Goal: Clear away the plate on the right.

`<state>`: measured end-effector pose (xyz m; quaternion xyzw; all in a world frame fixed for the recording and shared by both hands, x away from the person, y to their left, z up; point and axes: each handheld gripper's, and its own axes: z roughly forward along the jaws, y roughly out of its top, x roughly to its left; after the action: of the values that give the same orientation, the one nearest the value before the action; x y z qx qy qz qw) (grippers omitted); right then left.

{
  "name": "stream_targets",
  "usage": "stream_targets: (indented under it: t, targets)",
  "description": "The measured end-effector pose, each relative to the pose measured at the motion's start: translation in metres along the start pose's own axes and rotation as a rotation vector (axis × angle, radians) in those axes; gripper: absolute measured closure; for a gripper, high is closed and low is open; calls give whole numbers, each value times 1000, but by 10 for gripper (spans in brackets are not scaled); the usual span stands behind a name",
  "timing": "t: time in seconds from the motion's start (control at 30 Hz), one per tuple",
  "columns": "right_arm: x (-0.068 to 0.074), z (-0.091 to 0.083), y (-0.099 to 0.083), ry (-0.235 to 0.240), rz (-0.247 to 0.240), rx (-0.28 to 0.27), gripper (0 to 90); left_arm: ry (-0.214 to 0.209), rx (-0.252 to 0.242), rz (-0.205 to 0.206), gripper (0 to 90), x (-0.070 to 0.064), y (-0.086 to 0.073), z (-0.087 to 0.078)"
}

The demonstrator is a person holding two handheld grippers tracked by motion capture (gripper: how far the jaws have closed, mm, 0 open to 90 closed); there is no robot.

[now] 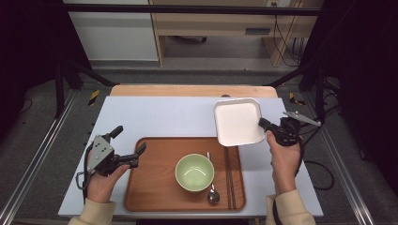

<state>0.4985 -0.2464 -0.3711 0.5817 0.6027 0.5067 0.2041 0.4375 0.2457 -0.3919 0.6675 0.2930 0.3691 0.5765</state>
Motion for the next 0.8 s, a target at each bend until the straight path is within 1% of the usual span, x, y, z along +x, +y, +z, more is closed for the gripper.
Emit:
stream_targets:
  t: [0.03,0.07,0.13,0.23,0.3,0.37,0.47,0.53,0.63,0.73,0.8]
  targets:
    - [5,2,2,8,0,1,893,-8,10,0,54,-2,6,4]
    - [12,6,6,19,-7,-4,892,-12,7,3,56,-3,10,7]
    - [21,11,12,34,-9,-12,893,-24,8,13,64,-5,21,16]
    - [36,19,22,47,-20,-30,892,-25,-4,25,70,-8,35,28]
    - [44,23,26,53,-25,-40,892,-30,-20,11,77,-10,42,35]
    - [52,27,29,63,-30,-46,892,-26,-24,21,80,-11,47,39]
    - [63,34,31,64,-43,-58,893,-18,-28,9,101,-14,53,48]
    - [69,38,30,66,-40,-62,892,-18,-32,2,110,-17,56,54]
    - [76,43,26,65,-42,-67,893,-16,-20,4,126,-23,61,62]
    - [82,45,23,72,-36,-72,892,-21,-9,21,136,-31,65,69]
    - [83,45,22,72,-31,-81,893,-24,-1,27,148,-36,68,75]
